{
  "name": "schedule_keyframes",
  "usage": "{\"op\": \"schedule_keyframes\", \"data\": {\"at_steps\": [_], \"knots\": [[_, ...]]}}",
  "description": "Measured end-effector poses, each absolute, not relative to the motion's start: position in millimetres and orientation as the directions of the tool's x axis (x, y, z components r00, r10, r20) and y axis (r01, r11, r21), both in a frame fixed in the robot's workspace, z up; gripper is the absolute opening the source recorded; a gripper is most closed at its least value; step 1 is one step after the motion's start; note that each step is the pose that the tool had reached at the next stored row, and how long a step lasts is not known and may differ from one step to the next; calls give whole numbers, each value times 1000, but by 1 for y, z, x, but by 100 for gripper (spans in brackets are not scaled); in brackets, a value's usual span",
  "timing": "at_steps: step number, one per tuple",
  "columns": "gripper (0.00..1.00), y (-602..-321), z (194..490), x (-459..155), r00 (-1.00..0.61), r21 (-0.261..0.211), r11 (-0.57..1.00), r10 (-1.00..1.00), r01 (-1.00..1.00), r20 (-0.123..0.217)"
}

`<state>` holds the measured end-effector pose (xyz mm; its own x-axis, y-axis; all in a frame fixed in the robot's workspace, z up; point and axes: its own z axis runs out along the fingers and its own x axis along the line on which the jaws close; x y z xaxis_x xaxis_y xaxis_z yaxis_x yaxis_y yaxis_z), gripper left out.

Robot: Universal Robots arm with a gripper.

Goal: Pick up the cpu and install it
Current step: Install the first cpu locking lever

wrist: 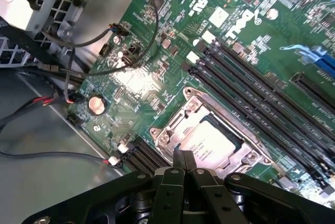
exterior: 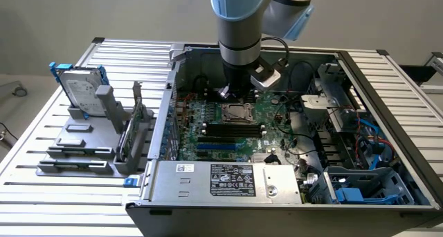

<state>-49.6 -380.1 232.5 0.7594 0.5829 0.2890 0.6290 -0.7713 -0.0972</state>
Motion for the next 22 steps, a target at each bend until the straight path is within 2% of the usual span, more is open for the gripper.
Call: {"op": "schedule_keyframes", "data": {"at_steps": [22], "knots": [[11,-421,241,-74,761,-100,-771,583,628,284]]}}
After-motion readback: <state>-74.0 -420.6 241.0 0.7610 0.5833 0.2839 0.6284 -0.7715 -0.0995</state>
